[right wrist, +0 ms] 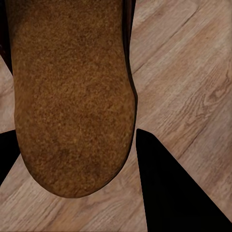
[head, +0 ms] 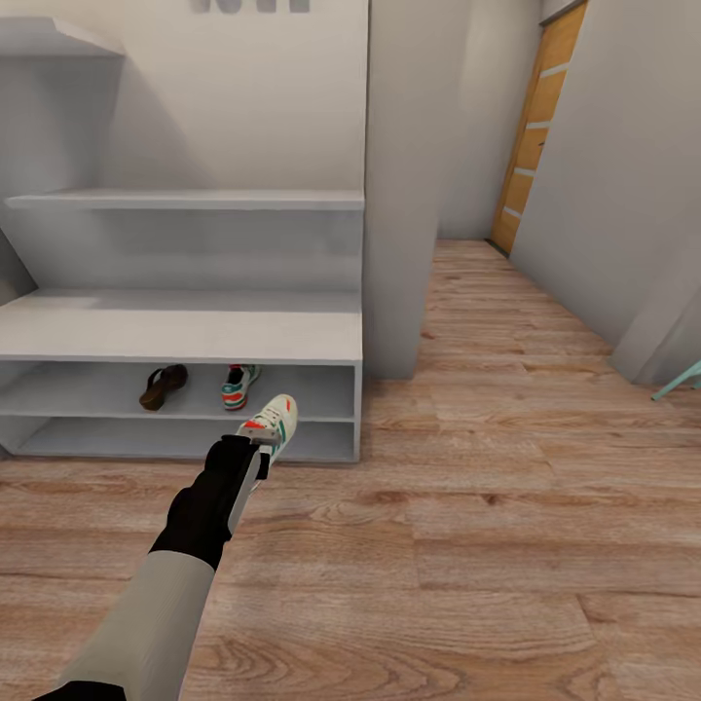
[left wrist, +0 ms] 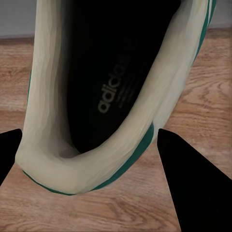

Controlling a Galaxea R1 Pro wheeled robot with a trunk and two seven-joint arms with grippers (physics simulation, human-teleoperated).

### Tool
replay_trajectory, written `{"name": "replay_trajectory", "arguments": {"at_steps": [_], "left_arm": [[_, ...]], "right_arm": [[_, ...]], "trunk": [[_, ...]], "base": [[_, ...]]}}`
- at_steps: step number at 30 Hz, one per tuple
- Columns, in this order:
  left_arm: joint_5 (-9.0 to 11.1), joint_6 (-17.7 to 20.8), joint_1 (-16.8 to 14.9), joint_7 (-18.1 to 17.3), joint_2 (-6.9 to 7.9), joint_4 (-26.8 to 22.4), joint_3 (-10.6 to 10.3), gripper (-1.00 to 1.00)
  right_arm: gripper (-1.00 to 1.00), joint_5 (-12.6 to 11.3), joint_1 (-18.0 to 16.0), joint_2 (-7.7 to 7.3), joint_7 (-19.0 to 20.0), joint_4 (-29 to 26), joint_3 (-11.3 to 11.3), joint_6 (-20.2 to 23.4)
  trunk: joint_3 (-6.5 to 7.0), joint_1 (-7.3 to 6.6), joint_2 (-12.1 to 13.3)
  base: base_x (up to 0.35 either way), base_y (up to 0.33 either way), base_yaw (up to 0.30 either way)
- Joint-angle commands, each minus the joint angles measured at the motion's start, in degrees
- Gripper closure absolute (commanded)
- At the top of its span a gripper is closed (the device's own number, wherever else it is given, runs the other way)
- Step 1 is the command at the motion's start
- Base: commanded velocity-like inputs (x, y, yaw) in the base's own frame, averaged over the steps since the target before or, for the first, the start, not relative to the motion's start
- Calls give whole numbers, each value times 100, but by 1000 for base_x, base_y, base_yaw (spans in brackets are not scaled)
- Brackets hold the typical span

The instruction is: Pick up the two gym shoes and the two sandals from the corridor floor and place them onto the hallstand (shoe rack) in the corridor, making sure they are on the rack and not on the floor. Arrange them so the two gym shoes are next to each other and the two sandals are next to each other.

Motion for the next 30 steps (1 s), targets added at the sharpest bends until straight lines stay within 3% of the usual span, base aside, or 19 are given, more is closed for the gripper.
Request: {"name": "replay_trajectory", "arguments": {"at_steps": [1,5,7,10,13,20,30], "left_arm": [[2,0,4,-9,-2,0,1,100],[42,-5,12,-18,-4,6,45,100],[103,-7,16,-18,-5,7,181,100],[269,-8,8,-18,-3,8,544,100],[331,-8,4,-19,1,8,670,100],[342,-9,2,-8,3,9,705,100],[299,-9,2,-1,3,1,706,100]], "right_arm": [[100,-18,0,-1,-17,0,0,-1],[100,-18,0,1,-17,0,-3,-2],[100,-18,0,1,-17,0,-1,0],[100,-18,0,-1,-17,0,-3,2],[100,-18,0,-1,-17,0,-1,3],[100,-18,0,-2,-17,0,-4,-1],[100,-18,0,-1,-17,0,-2,0]], "trunk": [[0,0,0],[0,0,0],[0,0,0],[0,0,0],[0,0,0],[0,0,0],[-30,0,0]], "base": [[22,3,0],[72,45,0],[97,59,0],[52,24,0],[14,6,0],[2,-49,0],[0,-283,125]]}}
